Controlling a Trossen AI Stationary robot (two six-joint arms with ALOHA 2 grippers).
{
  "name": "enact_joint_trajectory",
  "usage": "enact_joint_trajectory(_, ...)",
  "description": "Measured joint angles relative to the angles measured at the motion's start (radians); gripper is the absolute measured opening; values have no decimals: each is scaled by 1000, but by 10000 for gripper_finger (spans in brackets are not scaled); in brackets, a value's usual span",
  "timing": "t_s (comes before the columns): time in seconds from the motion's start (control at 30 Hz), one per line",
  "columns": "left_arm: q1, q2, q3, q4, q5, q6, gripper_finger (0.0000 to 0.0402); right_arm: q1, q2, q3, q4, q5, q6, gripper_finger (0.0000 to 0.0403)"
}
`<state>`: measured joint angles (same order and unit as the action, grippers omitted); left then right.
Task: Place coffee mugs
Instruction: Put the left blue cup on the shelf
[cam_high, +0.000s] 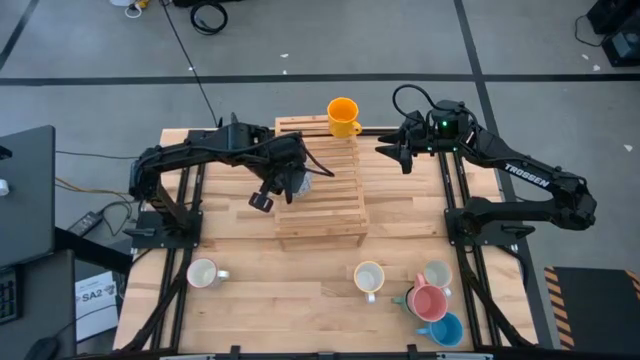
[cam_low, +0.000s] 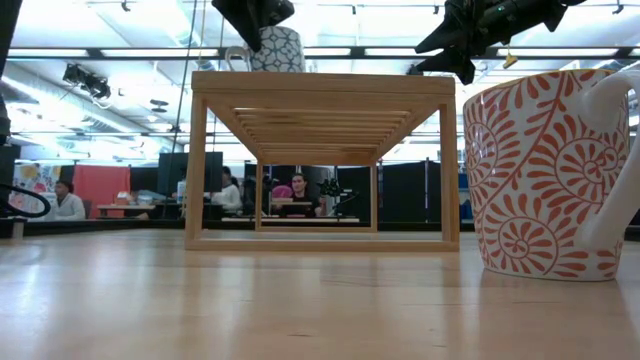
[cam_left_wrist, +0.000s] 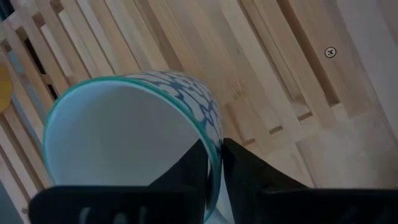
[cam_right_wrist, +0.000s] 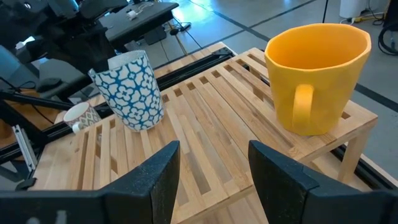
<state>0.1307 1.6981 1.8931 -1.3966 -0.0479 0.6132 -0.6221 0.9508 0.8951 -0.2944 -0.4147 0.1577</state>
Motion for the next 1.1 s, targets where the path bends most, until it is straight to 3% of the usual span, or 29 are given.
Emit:
enact_joint_trajectory(0.43,0,0,0,43,0,-6,60,0,0,0,0,0,0,197)
enact_joint_trajectory(0.6,0,0,0,47,0,-76,66,0,0,0,0,0,0,197)
enact_joint_trajectory(1.1,0,-1,-2,98,0,-79,152,0,0,0,0,0,0,197)
